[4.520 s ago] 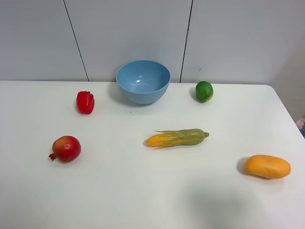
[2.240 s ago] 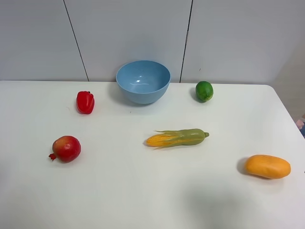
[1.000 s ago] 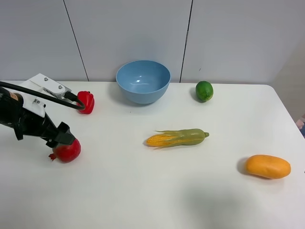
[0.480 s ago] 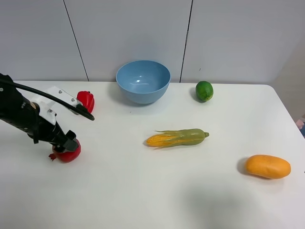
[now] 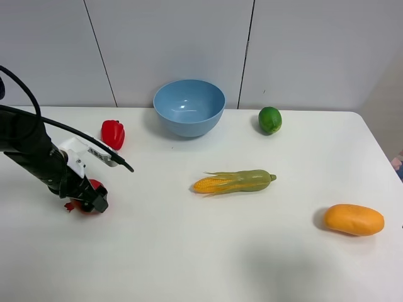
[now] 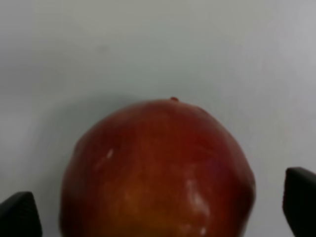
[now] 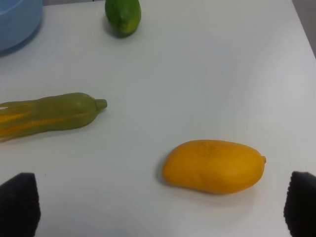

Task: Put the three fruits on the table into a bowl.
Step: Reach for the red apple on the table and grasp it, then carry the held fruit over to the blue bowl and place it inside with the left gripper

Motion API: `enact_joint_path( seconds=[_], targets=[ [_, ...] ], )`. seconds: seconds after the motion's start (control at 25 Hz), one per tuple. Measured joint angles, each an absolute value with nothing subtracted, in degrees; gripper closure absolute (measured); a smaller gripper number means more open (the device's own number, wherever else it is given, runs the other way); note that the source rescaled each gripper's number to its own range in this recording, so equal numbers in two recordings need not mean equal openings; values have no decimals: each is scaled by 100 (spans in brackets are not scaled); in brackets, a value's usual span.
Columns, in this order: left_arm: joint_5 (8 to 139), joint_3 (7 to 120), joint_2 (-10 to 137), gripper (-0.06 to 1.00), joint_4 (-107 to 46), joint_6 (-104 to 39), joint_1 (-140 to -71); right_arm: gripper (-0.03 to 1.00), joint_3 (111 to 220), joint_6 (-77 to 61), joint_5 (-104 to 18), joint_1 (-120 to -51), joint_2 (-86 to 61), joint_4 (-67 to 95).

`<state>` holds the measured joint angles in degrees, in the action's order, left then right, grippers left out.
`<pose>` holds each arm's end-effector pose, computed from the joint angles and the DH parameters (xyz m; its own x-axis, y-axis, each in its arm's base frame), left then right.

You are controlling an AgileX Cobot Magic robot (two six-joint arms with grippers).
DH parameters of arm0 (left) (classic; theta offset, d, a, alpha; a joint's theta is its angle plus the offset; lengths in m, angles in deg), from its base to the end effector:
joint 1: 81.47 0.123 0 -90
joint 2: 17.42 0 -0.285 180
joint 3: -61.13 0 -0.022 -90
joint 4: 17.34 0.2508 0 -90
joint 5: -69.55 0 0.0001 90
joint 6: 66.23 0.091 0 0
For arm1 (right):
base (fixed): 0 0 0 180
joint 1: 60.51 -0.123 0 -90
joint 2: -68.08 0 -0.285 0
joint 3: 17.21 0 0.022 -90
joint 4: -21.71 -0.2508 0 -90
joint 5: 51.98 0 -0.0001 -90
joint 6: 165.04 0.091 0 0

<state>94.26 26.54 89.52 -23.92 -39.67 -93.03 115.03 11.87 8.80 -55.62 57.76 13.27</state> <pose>0.2715 -0.0600 0.1247 -0.8160 0.5253 -0.2413 0.5322 0.8456 0.0409 0.0010 0.0116 0.2821 -0.4773 0.0591 -0.8768 -0.0188 0.9968 0.0774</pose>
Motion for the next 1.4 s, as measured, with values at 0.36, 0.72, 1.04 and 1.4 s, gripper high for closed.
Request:
enact_joint_path(
  seconds=[0.36,0.72,1.04,1.4],
  targets=[
    [9164,2659,9262,24,-2370,-3967,-9303,-3,11503,1187,880,-5562,5776,1327],
    [9440,2870,8628,92,-2342,-4053,-9430,-3,11503,1187,880,-5562,5776,1327],
    [9270,5046,8366,92,-2246,-4628,-9990,-3,11503,1187,880,-5562,5776,1327],
    [9007,7286,10391,92,-2074,-4758,-10414,-3,11503,1187,880,-5562,5776,1322]
  ],
)
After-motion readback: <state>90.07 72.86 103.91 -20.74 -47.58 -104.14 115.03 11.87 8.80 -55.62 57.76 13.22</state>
